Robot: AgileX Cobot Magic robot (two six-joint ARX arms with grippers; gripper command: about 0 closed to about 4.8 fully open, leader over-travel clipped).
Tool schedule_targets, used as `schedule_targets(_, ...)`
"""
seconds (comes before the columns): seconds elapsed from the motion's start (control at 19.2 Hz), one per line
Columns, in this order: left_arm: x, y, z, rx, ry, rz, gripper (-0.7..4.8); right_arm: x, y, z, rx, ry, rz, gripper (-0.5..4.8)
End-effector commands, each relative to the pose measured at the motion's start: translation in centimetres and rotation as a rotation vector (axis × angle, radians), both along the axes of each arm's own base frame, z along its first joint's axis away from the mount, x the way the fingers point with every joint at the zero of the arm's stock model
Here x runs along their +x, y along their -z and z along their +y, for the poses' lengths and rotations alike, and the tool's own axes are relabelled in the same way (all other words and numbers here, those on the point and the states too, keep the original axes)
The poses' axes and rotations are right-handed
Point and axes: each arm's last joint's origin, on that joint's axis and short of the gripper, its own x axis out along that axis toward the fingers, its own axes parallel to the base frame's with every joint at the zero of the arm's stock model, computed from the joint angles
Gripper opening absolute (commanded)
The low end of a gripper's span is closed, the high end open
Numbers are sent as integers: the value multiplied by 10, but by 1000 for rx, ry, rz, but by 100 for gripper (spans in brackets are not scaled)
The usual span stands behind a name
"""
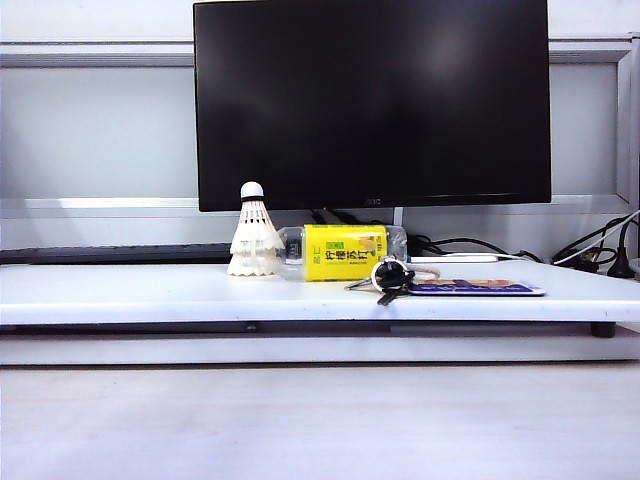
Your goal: Stack the badminton balls on the table vertically.
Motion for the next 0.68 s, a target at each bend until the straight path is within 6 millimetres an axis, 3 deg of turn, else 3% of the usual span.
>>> schedule_targets(0.05,17,30,0,-22,-17,43,108,-14,27,-9,-8,95,-31,39)
schedule_targets(0.37,34,62,1,-79,-27,12,107,-37,76,-21,2,164,4,39)
schedule_targets(0.57,34,62,1,-89,-41,0,105,-49,98,-28,79,229,21,39)
schedule_targets(0.68,35,62,1,-100,-56,4,74,-54,110,-30,105,240,36,40)
